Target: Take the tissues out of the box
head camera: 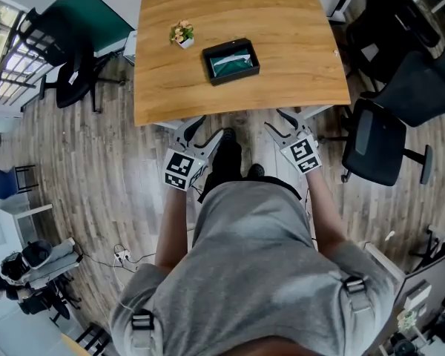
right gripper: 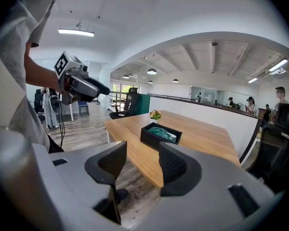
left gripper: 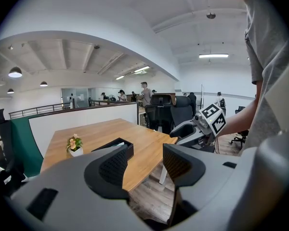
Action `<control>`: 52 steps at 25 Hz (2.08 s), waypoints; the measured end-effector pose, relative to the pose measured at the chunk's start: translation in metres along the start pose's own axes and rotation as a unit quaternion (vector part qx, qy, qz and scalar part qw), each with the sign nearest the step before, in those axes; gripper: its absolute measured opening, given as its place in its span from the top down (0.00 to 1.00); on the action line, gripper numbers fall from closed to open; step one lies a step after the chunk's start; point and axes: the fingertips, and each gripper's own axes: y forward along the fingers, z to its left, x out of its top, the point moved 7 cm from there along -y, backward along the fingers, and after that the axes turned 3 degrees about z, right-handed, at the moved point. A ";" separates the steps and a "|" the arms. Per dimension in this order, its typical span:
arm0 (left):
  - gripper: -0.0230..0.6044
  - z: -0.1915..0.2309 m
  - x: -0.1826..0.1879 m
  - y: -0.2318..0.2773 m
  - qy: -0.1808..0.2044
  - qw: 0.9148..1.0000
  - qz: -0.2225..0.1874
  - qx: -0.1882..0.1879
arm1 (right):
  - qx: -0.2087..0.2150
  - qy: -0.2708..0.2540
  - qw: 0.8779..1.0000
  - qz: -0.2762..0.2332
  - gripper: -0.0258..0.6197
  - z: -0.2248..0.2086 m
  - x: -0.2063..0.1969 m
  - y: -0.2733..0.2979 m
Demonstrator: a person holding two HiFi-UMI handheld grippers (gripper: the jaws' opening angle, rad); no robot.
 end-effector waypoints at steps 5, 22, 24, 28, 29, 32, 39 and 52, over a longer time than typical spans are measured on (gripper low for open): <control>0.57 0.009 0.002 0.013 -0.001 1.000 -0.002 -0.008 | -0.008 0.006 1.000 0.010 0.62 -0.011 -0.003 0.005; 0.57 0.081 0.000 0.049 -0.023 0.999 -0.003 -0.027 | -0.009 -0.007 0.999 0.038 0.62 -0.036 0.019 0.067; 0.57 0.094 0.000 0.058 -0.026 0.999 -0.002 -0.031 | -0.012 -0.014 0.999 0.046 0.62 -0.043 0.022 0.077; 0.57 0.125 0.004 0.078 -0.032 0.999 -0.005 -0.038 | -0.018 -0.019 0.998 0.060 0.62 -0.065 0.029 0.100; 0.57 0.133 0.005 0.083 -0.033 0.999 -0.006 -0.041 | -0.019 -0.020 0.998 0.063 0.62 -0.070 0.032 0.105; 0.57 0.153 0.009 0.096 -0.033 0.998 -0.007 -0.050 | -0.025 -0.023 0.997 0.070 0.62 -0.081 0.042 0.119; 0.57 0.189 0.016 0.122 -0.021 0.997 -0.006 -0.074 | -0.040 -0.027 0.996 0.077 0.62 -0.101 0.056 0.152; 0.57 0.219 0.018 0.135 -0.005 0.995 0.003 -0.103 | -0.042 -0.028 0.994 0.094 0.62 -0.095 0.057 0.183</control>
